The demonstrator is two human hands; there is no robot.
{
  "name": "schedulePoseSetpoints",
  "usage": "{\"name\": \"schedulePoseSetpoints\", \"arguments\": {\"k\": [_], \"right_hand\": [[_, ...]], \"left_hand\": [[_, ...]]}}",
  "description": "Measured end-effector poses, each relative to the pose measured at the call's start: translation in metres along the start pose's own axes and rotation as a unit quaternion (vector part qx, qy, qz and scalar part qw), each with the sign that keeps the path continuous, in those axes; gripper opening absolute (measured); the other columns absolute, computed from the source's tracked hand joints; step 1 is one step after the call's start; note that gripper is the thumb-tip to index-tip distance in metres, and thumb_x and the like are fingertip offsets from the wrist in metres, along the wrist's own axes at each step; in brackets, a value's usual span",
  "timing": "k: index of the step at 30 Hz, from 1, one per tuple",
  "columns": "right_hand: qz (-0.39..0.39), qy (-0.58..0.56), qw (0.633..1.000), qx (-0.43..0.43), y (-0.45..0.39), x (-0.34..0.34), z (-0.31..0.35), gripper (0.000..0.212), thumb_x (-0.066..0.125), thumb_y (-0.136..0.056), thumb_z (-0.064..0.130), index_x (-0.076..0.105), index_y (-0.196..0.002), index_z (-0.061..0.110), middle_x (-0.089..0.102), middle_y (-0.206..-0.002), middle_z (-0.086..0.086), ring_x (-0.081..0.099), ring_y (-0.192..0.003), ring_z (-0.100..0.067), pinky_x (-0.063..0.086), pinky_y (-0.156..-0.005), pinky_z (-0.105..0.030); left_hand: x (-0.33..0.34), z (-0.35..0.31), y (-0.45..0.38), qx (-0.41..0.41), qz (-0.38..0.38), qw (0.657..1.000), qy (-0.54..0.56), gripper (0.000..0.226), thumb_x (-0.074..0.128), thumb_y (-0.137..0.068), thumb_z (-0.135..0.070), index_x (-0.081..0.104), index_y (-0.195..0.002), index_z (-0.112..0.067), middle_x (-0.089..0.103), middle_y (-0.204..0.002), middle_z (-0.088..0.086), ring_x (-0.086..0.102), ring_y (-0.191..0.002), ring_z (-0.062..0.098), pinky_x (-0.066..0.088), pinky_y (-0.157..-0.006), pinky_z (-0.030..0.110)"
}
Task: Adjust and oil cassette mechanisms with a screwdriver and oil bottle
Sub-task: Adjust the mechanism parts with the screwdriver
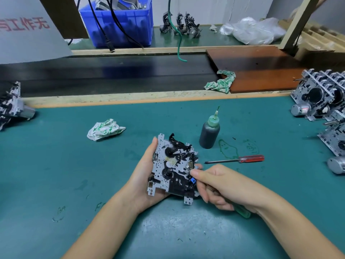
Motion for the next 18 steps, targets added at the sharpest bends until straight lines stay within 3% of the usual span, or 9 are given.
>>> {"name": "schedulePoseSetpoints", "arguments": {"k": [18], "right_hand": [[-0.005, 0.081, 0.997, 0.005, -0.0006, -0.0047, 0.0032, 0.064, 0.035, -0.099, 0.043, 0.042, -0.040, 0.020, 0.029, -0.027, 0.002, 0.023, -0.023, -0.010, 0.023, -0.031, -0.013]], "left_hand": [[-0.0027, -0.0015, -0.0021, 0.030, -0.015, 0.999, -0.004, 0.068, 0.040, -0.084, -0.067, 0.077, -0.095, -0.010, 0.069, -0.112, 0.018, 0.068, -0.098, 0.029, 0.051, -0.080, 0.040]]}}
Point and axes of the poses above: each hand's wrist, its own y-axis away from the middle knuckle, its own x-axis out of the palm, z = x × y, the point moved 8 cm from there along -y, towards the middle knuckle
